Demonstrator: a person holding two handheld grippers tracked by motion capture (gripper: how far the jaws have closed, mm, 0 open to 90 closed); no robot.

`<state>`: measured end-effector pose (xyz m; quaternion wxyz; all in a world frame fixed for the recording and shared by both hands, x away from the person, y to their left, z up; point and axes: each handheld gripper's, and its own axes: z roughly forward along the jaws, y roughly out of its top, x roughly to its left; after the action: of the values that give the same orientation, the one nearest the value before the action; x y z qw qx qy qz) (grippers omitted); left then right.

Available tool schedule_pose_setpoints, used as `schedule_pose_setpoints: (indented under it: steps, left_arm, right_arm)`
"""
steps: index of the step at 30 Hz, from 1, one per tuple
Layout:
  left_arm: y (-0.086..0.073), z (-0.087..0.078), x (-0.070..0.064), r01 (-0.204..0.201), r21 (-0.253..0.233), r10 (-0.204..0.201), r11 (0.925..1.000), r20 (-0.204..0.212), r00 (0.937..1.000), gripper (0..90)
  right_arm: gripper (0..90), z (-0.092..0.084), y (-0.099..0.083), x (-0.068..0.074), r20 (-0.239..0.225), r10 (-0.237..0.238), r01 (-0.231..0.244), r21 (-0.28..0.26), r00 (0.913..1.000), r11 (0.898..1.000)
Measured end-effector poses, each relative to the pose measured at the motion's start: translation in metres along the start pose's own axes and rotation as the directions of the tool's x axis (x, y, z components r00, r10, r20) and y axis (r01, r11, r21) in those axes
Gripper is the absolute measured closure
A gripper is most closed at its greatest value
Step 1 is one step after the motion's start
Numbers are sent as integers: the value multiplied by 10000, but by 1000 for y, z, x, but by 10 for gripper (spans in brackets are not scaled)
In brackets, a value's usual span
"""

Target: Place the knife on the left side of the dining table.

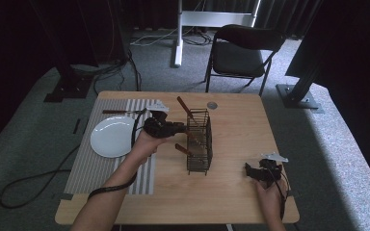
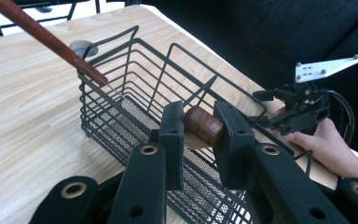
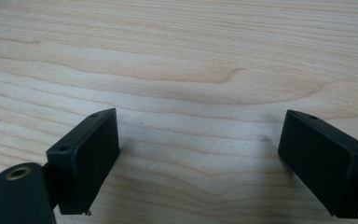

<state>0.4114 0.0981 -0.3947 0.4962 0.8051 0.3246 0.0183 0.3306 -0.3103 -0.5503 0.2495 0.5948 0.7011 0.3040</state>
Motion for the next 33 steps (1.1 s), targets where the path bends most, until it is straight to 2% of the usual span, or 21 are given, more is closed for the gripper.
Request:
schedule_pose_setpoints:
  steps: [4, 9, 10, 12, 16, 27, 33]
  left_arm:
    - [2, -4, 0, 59, -40, -58, 10000, 96, 9999, 751]
    - [3, -7, -4, -112, 119, 114, 9999, -115, 9999, 751]
    - [3, -9, -4, -35, 72, 36, 10000, -157, 9999, 751]
    - [4, -11, -4, -43, -3, 43, 10000, -30, 10000, 751]
    - [7, -15, -6, -133, -41, 133, 9999, -34, 9999, 751]
    - [19, -41, -14, -315, -420, 310, 9986, -124, 9994, 751]
    - [24, -51, -17, -384, -429, 376, 9983, -193, 9991, 751]
  right_arm:
    - [117, 0, 0, 0, 7, -30, 30, -17, 10000, 10000]
    - [117, 0, 0, 0, 8, -31, 31, -20, 10000, 10000]
    - [117, 0, 0, 0, 6, -14, 14, -10, 10000, 10000]
    - [117, 0, 0, 0, 6, -14, 14, -8, 10000, 10000]
    - [117, 0, 0, 0, 3, -15, 15, -10, 10000, 10000]
    - [117, 0, 0, 0, 4, -6, 6, -6, 10000, 10000]
    - [117, 0, 0, 0, 7, -4, 4, -8, 10000, 10000]
